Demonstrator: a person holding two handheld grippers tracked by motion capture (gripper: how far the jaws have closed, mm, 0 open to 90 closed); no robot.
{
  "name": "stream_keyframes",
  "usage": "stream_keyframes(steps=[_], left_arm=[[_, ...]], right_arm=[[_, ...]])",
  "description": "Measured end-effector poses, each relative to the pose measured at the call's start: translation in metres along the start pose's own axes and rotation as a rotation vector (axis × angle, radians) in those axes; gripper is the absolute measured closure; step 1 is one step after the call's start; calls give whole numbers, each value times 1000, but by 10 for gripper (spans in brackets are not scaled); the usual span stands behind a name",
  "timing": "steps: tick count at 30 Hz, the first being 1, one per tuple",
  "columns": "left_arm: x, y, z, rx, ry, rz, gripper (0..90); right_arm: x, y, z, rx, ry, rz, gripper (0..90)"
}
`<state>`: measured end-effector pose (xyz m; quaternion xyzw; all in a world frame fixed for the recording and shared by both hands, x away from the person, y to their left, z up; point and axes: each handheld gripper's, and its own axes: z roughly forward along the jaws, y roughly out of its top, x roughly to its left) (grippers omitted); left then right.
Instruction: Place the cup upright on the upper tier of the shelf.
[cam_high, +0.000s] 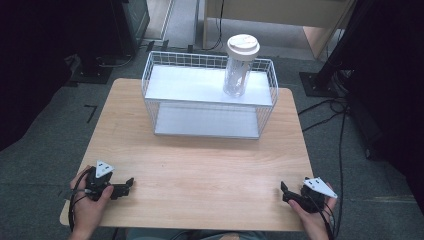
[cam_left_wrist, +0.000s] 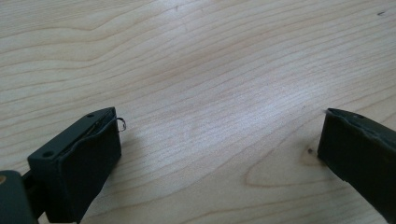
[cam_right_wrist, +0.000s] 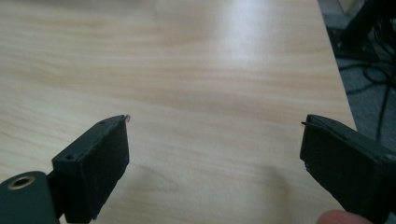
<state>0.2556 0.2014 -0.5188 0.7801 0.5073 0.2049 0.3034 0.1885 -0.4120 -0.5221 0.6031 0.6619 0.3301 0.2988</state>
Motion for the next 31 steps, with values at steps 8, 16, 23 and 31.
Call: stream_keyframes(steps=[8, 16, 23, 31], left_arm=[[0, 0, 0, 0, 0, 0, 0], [0, 0, 0, -1, 0, 0, 0], [0, 1, 1, 1, 1, 3, 0], [0, 2, 1, 0, 1, 0, 0]], right_arm=[[10, -1, 3, 56, -38, -96, 142], [0, 0, 5, 99, 75, -34, 141], [0, 0, 5, 100, 77, -33, 140], [0, 0, 5, 101, 77, -33, 138]])
